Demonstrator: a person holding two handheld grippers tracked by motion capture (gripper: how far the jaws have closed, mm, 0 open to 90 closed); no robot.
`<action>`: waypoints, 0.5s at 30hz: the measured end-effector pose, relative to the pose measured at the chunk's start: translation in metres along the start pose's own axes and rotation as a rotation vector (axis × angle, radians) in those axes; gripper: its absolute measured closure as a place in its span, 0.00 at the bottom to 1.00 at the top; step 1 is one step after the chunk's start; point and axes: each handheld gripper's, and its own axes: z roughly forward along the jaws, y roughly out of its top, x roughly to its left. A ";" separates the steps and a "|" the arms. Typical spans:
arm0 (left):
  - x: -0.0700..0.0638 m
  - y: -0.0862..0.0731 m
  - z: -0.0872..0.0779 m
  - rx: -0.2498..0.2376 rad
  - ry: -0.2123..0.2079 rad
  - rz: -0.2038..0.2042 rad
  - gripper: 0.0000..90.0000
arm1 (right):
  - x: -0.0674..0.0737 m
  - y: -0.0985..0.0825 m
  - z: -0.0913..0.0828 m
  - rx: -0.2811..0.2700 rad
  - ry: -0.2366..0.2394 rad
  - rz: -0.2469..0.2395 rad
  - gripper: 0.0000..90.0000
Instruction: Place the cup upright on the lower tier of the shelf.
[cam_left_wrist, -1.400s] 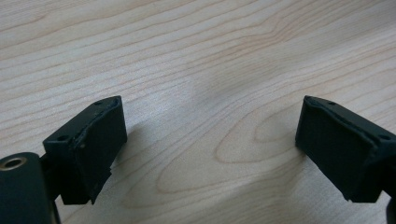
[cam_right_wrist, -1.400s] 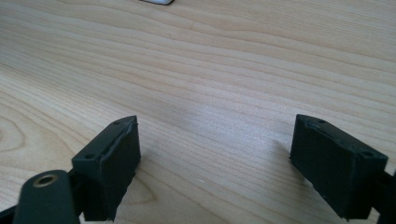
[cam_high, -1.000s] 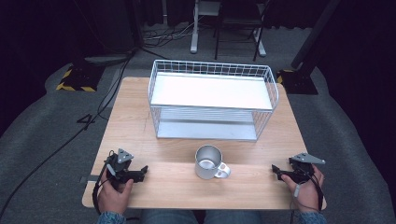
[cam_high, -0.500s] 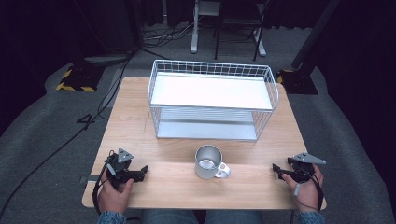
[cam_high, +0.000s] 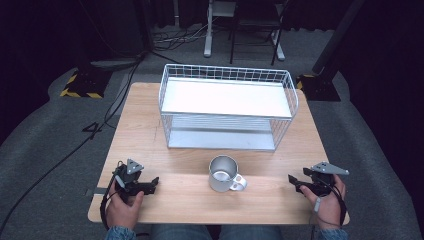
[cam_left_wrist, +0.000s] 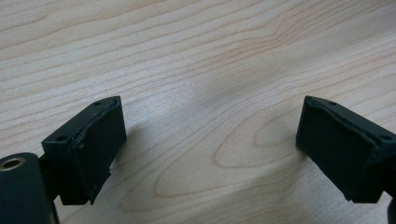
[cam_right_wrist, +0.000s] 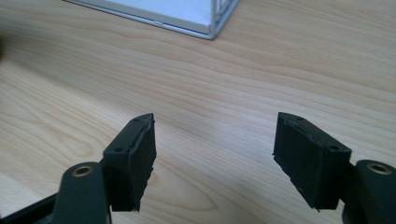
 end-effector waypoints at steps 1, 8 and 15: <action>0.000 0.000 0.000 0.000 0.000 0.001 0.10 | 0.002 0.002 -0.001 -0.002 0.007 -0.006 0.34; 0.000 0.000 0.000 0.000 0.000 -0.001 0.10 | 0.023 0.016 -0.009 -0.031 0.091 -0.029 0.38; 0.000 0.000 0.000 0.000 0.000 0.001 0.10 | 0.041 0.025 -0.012 -0.049 0.159 -0.044 0.39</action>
